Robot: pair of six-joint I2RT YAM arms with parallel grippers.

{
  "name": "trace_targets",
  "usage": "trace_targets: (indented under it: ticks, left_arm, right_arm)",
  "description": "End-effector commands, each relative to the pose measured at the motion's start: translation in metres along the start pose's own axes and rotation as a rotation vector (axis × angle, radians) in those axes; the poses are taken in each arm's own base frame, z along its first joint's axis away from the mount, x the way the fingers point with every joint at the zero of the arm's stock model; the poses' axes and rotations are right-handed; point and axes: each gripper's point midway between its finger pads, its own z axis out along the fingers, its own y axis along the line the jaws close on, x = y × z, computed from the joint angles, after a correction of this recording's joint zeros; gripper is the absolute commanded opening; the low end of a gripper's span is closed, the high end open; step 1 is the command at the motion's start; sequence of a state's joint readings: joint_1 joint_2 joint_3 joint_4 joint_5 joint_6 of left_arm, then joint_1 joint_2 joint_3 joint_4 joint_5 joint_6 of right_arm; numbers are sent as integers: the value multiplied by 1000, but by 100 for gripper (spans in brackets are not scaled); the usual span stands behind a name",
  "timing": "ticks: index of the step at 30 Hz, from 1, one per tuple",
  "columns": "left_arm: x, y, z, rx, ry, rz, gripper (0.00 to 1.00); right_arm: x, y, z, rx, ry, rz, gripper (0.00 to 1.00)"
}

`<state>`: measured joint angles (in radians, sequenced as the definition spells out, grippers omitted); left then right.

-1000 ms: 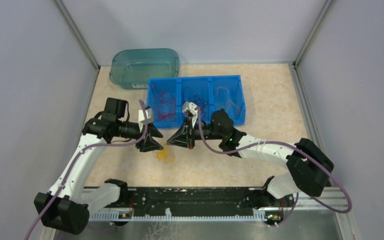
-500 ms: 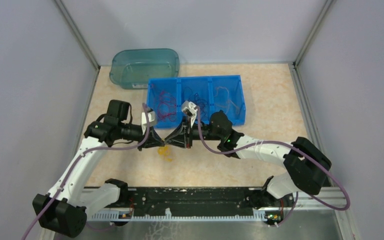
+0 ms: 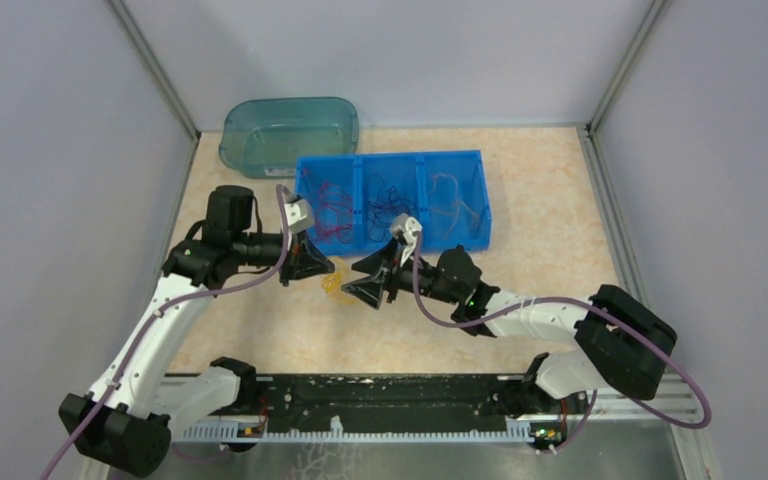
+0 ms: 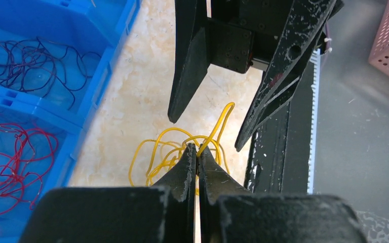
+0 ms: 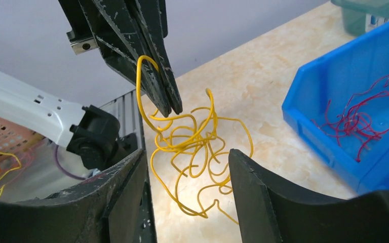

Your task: Untangle the cables

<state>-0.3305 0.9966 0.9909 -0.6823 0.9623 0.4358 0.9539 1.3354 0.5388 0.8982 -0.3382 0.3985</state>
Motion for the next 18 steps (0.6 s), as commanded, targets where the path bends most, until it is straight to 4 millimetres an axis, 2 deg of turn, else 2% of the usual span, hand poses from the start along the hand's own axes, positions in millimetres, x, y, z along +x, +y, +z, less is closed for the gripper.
trace_targets:
  ticks: [1,6,11,18]
  left_arm:
    - [-25,-7,-1,7,-47,-43,0]
    - [-31,-13,1,20,-58,-49,0]
    - [-32,-20,3,39,-56,-65,0]
    - [-47,-34,1,72,-84,-100,0]
  right_arm:
    - [-49,16,3,-11,-178,-121,62]
    - [-53,22,6,-39,-207,-148,62]
    - [-58,21,18,19,-216,-203,59]
    - [-47,18,30,64,-177,-251,51]
